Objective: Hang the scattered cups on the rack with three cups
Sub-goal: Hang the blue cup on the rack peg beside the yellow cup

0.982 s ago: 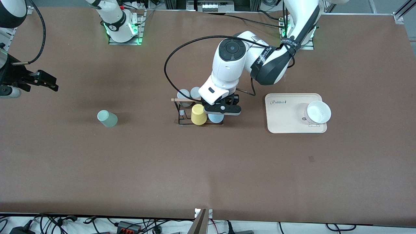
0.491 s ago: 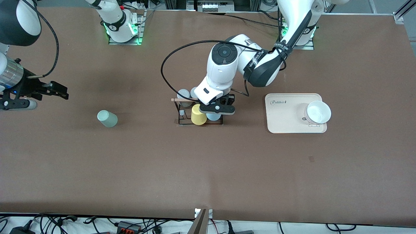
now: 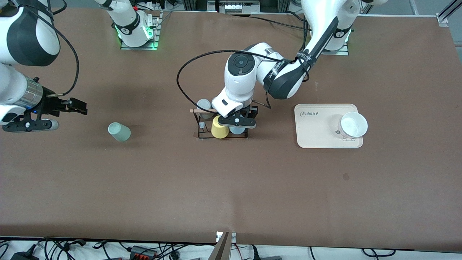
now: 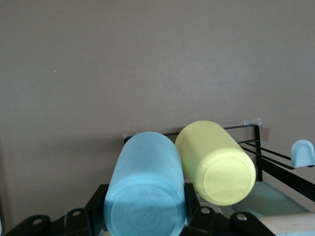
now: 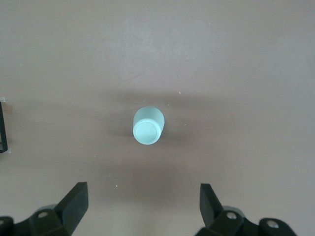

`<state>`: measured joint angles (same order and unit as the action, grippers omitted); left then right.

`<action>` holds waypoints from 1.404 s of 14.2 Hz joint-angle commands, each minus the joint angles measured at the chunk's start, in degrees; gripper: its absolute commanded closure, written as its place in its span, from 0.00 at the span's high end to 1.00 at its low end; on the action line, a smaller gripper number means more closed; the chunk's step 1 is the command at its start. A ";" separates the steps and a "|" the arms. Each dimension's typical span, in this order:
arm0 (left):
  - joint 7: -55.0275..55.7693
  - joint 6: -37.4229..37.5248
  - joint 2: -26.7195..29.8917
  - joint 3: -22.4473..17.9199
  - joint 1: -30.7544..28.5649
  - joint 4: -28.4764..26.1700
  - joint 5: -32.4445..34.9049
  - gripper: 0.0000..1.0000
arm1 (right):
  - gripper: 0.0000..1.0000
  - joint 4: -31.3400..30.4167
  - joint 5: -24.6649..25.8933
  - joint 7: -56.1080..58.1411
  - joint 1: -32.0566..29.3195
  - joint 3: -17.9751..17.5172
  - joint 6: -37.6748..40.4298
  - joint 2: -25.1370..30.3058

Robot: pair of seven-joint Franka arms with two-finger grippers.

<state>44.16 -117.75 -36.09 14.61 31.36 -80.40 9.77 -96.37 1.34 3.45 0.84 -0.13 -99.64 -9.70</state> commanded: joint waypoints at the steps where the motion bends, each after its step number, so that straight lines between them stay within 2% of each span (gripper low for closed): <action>1: 0.75 1.03 -0.91 -0.28 0.63 1.13 1.48 0.28 | 1.00 -0.04 -0.02 0.06 0.48 -0.04 -0.38 0.12; 16: -0.13 -0.20 -2.94 -0.28 0.45 0.95 1.57 0.30 | 1.00 -1.36 0.25 -0.90 0.65 -0.04 -1.70 0.03; 18: -0.21 -0.29 -2.94 -0.28 0.45 0.95 1.57 0.41 | 1.00 -1.36 0.25 -0.90 0.65 -0.04 -1.70 0.03; 19: -0.13 -0.29 -2.94 -0.28 0.45 0.95 1.57 0.64 | 1.00 -1.36 0.25 -0.90 0.65 -0.04 -1.70 0.03; 20: -0.21 -0.37 -2.94 -0.28 0.45 1.04 1.57 1.00 | 1.00 -1.36 0.25 -1.16 0.65 -0.04 -1.70 0.03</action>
<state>44.08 -118.18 -38.62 14.48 31.37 -80.39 9.91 -96.99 1.34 3.18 1.26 -0.13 -100.63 -10.09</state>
